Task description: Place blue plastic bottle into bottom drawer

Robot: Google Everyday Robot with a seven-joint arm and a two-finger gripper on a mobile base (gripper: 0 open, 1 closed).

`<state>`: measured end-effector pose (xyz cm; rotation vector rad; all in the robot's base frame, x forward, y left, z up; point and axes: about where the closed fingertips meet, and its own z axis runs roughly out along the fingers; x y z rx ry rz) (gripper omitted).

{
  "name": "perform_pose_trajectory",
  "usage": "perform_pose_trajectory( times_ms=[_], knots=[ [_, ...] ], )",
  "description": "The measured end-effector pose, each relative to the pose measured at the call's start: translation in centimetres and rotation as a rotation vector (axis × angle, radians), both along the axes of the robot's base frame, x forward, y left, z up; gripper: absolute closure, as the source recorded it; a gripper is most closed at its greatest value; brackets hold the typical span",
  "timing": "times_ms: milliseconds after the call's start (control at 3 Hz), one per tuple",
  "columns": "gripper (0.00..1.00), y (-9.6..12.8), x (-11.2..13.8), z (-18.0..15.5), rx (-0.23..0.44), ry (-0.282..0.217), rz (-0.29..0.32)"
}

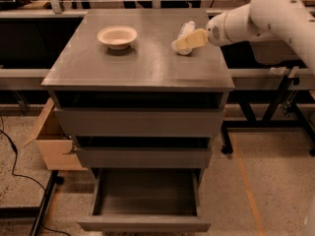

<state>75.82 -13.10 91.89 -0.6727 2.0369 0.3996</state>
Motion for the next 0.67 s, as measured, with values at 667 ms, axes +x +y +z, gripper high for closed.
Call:
perform_pose_trajectory(
  times_ms=[667],
  knots=[
    [0.0, 1.9, 7.3, -2.9, -0.006, -0.062, -0.122]
  ],
)
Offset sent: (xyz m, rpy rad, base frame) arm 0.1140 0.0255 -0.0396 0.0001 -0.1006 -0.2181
